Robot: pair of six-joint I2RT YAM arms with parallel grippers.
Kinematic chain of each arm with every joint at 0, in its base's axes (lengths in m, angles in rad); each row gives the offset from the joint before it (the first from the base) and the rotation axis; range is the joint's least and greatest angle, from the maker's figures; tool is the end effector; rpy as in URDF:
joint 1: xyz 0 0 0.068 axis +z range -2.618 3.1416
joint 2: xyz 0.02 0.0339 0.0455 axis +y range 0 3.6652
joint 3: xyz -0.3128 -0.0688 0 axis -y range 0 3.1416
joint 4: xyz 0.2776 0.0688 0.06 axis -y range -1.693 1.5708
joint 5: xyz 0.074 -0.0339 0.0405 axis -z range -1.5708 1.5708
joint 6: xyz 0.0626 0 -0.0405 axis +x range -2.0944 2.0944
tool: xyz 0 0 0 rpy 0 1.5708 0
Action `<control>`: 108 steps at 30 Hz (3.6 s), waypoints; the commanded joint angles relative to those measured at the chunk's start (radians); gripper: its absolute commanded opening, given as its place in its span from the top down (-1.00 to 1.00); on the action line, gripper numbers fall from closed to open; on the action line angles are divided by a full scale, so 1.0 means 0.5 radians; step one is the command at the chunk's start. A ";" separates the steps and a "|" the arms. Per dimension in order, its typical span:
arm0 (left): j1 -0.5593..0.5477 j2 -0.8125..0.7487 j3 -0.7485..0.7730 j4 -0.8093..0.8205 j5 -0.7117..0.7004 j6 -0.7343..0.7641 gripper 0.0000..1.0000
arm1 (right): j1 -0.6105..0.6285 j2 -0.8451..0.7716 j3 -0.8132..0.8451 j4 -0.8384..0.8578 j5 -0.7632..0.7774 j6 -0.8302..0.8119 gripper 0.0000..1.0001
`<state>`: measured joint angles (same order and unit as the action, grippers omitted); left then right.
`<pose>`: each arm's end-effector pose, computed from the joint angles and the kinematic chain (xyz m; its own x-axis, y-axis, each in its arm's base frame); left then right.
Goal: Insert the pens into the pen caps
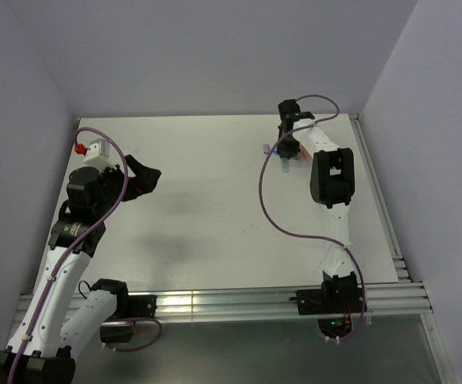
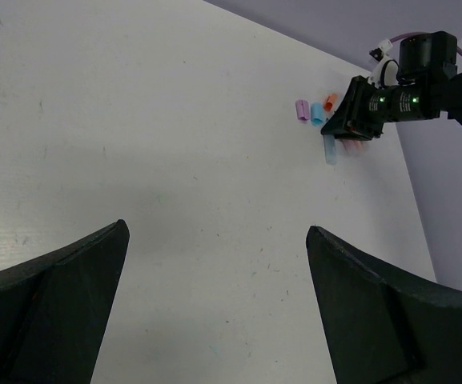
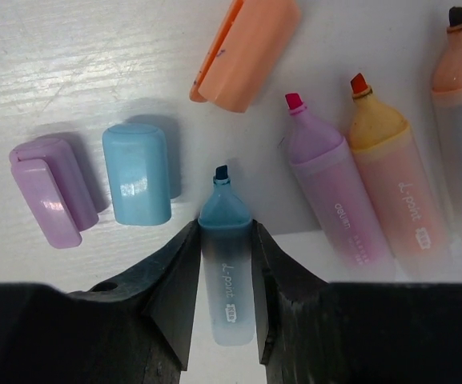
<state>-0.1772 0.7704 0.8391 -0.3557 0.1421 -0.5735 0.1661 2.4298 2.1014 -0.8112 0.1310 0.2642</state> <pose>0.1941 -0.0438 0.3718 -0.4013 -0.4738 -0.7839 0.1077 0.8255 -0.5541 0.5890 0.0904 0.1615 -0.8936 0.1127 -0.4344 0.1277 0.9918 -0.0054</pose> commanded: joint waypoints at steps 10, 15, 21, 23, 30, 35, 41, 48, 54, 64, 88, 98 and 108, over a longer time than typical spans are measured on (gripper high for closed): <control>0.008 -0.047 -0.287 0.545 0.424 -0.420 -0.99 | 0.027 -0.775 -1.063 0.538 -0.179 0.254 1.00; -0.004 -0.031 -0.518 0.966 0.562 -0.626 -0.99 | 0.201 -1.220 -1.423 0.674 -0.155 0.416 1.00; -0.151 -0.001 -0.583 1.190 0.456 -0.694 -0.99 | 0.462 -1.607 -1.638 0.812 -0.213 0.664 1.00; -0.222 0.002 -0.604 1.278 0.355 -0.694 -0.98 | 0.542 -1.656 -1.617 0.794 -0.176 0.723 1.00; -0.471 0.116 -0.696 1.487 0.146 -0.675 -0.99 | 0.885 -1.703 -1.393 0.748 -0.109 0.889 1.00; -0.572 0.183 -0.647 1.451 0.032 -0.620 -0.99 | 1.082 -1.562 -1.074 0.625 -0.066 0.923 1.00; -0.603 0.300 -0.614 1.442 -0.008 -0.562 -0.99 | 1.241 -1.442 -0.859 0.549 0.017 0.972 1.00; -0.600 0.328 -0.601 1.472 -0.002 -0.571 -0.95 | 1.380 -1.375 -0.761 0.506 0.103 0.990 1.00; -0.600 0.380 -0.595 1.475 0.023 -0.592 -0.85 | 1.478 -1.301 -0.626 0.478 0.124 1.012 1.00; -0.603 0.355 -0.604 1.445 -0.036 -0.592 -0.51 | 1.558 -1.154 -0.466 0.408 0.155 1.018 1.00; -0.603 0.315 -0.580 1.337 -0.057 -0.580 0.99 | 1.597 -1.181 -0.546 0.447 0.232 0.996 1.00; -0.600 0.343 -0.515 1.202 0.026 -0.571 0.99 | 1.588 -1.255 -0.383 0.389 0.382 0.825 0.03; -0.603 0.361 -0.470 0.997 0.041 -0.586 0.99 | 1.444 -1.411 -0.346 0.352 0.447 0.708 -0.19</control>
<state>-0.4751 0.9474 0.5423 0.1787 0.1429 -0.8772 0.9314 1.7992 1.9045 -0.6315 0.3103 0.6548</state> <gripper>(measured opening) 0.229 0.592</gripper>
